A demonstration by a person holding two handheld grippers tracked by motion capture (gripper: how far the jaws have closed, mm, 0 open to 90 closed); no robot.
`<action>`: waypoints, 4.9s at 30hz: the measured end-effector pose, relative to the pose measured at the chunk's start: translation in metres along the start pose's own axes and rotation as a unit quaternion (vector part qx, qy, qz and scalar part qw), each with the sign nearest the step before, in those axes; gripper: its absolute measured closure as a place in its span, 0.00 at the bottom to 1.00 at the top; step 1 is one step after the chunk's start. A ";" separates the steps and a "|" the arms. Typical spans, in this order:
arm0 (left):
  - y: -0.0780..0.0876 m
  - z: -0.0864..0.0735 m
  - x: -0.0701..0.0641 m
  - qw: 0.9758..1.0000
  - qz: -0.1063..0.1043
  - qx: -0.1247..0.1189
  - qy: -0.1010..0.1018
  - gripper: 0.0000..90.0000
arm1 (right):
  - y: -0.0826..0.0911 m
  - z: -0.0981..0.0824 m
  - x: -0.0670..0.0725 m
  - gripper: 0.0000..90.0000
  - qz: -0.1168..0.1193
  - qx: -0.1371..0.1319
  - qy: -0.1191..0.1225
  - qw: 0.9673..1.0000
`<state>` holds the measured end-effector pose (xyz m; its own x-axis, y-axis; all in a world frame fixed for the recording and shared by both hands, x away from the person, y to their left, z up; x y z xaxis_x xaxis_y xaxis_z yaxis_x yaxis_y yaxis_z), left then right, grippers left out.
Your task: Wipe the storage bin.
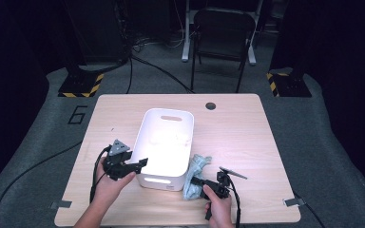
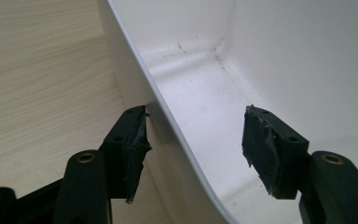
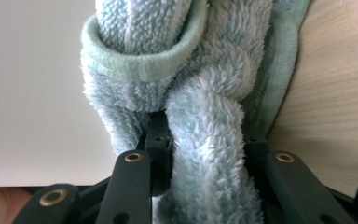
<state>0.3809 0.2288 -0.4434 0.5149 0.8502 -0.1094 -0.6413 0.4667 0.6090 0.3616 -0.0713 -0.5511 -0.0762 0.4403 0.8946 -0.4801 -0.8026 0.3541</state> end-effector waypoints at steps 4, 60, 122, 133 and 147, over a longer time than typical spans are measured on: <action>0.000 0.000 0.000 1.000 0.000 0.002 0.009 0.48 | 0.001 -0.001 0.000 0.74 0.004 0.000 -0.018 1.000; -0.005 -0.005 -0.020 0.997 0.042 -0.028 0.063 0.37 | -0.001 0.004 -0.005 0.75 -0.032 -0.036 0.015 0.999; 0.029 0.020 0.005 0.996 -0.015 -0.056 0.069 0.41 | 0.097 0.090 -0.027 0.71 -0.189 -0.124 0.151 0.962; 0.028 0.016 0.021 0.996 -0.003 -0.053 0.078 0.42 | 0.081 0.088 -0.033 0.69 -0.277 -0.082 0.204 0.935; 0.022 0.013 0.023 0.996 -0.007 -0.042 0.074 0.42 | 0.074 0.086 -0.028 0.50 -0.287 -0.086 0.227 0.927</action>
<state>0.3862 0.2556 -0.4229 0.4392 0.8667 -0.2365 -0.6833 0.4932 0.5384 0.4029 -0.1776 -0.5263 -0.1055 0.9301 0.3519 -0.6844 -0.3246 0.6529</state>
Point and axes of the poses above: each handheld gripper's, and its own axes: y roughly backward along the jaws, z roughly out of its top, x roughly to its left, the point moved 3 cm from there along -y, roughly forward along the jaws, and after that the axes turned 1 degree about z, right-handed, at the moved point
